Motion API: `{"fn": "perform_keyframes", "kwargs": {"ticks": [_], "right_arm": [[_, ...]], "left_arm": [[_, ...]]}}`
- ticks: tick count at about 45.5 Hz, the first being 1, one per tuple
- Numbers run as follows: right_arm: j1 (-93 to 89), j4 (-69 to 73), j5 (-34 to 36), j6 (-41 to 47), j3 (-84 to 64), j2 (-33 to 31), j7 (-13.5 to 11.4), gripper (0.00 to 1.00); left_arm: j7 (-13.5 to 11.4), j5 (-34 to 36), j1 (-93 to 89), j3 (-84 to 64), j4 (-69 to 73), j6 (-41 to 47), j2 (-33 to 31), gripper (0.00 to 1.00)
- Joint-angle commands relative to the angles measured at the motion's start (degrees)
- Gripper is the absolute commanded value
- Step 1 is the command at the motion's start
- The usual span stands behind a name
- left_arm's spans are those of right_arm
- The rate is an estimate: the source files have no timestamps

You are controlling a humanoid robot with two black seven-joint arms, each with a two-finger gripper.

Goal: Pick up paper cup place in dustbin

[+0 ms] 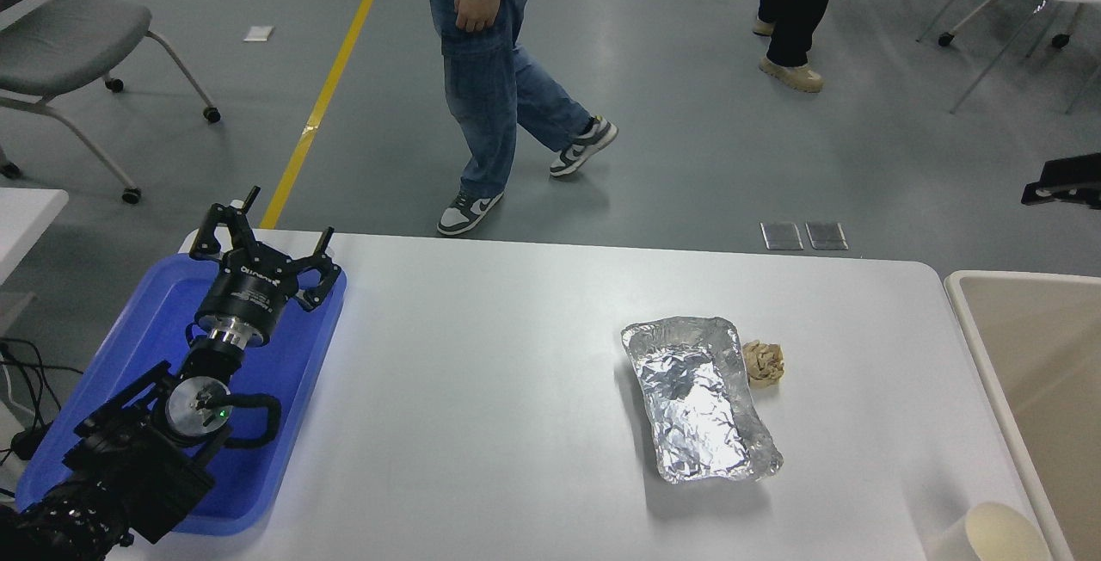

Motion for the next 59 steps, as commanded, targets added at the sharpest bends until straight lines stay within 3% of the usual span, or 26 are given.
{"fn": "perform_keyframes", "kwargs": {"ticks": [1, 5, 16, 24, 35, 43, 59], "right_arm": [[7.22, 2.30, -1.96, 5.51, -9.69, -1.09, 0.22, 1.00], [9.68, 5.64, -7.66, 5.51, -9.52, -1.62, 0.31, 1.00], [18.65, 22.42, -32.09, 5.42, -5.13, -5.05, 0.31, 1.00], [18.39, 28.50, -41.68, 5.42, -2.75, -4.43, 0.31, 1.00], [10.31, 28.15, -43.27, 4.72, 0.85, -4.78, 0.13, 1.00], [3.54, 27.09, -43.54, 2.61, 4.45, -9.26, -0.13, 1.00], [-18.95, 19.54, -43.19, -7.67, 15.87, -10.41, -0.22, 1.00]], "left_arm": [[0.00, 0.00, 0.00, 0.01, 0.00, 0.08, 0.00, 1.00], [0.00, 0.00, 0.00, 0.01, 0.00, -0.01, 0.00, 1.00], [0.00, 0.00, 0.00, 0.01, 0.00, 0.08, 0.00, 1.00], [0.00, 0.00, 0.00, 0.01, 0.00, 0.08, 0.00, 1.00], [0.00, 0.09, 0.00, 0.01, 0.00, 0.08, 0.00, 1.00], [0.00, 0.00, 0.00, 0.01, 0.00, 0.08, 0.00, 1.00], [0.00, 0.00, 0.00, 0.01, 0.00, 0.08, 0.00, 1.00]]}}
